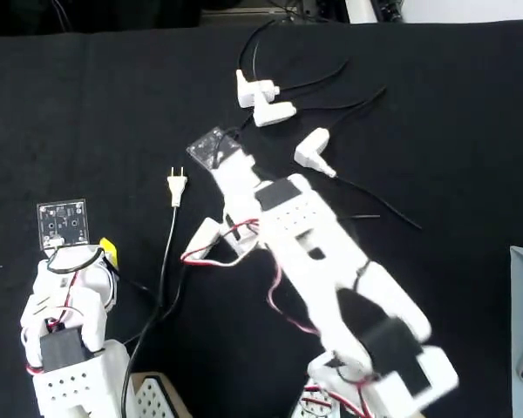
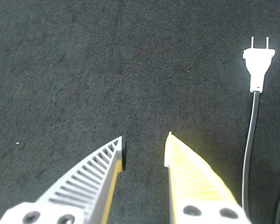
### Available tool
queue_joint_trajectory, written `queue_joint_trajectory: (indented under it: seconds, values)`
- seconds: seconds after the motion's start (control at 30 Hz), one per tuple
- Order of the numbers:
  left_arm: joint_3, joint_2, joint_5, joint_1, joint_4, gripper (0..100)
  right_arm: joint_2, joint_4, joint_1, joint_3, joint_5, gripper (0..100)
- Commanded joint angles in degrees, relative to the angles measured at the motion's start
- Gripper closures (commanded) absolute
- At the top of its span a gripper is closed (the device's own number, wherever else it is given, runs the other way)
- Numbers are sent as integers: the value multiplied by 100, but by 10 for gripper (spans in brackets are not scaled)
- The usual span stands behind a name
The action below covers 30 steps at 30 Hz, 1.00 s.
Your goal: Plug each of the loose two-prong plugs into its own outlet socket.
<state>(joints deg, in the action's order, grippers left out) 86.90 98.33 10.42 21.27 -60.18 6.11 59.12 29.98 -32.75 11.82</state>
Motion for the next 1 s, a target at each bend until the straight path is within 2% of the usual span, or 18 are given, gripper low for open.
queue_joint_trajectory:
  seconds: [0.0, 0.4, 0.57, 0.73, 0.97]
  values:
    - [-57, 35, 9, 40, -26, 848, -602, -677, 44, 330, 62, 789]
    - [-57, 35, 9, 40, -26, 848, -1578, -2251, -1125, 1543, 53, 789]
    - [-57, 35, 9, 40, -26, 848, -1684, -2374, -1310, 1771, 18, 789]
    - [-57, 35, 9, 48, -18, 848, -1068, -1327, -1073, 1798, -35, 789]
    - [-92, 35, -26, 66, 0, 847, -57, 211, 0, 1771, -1266, 789]
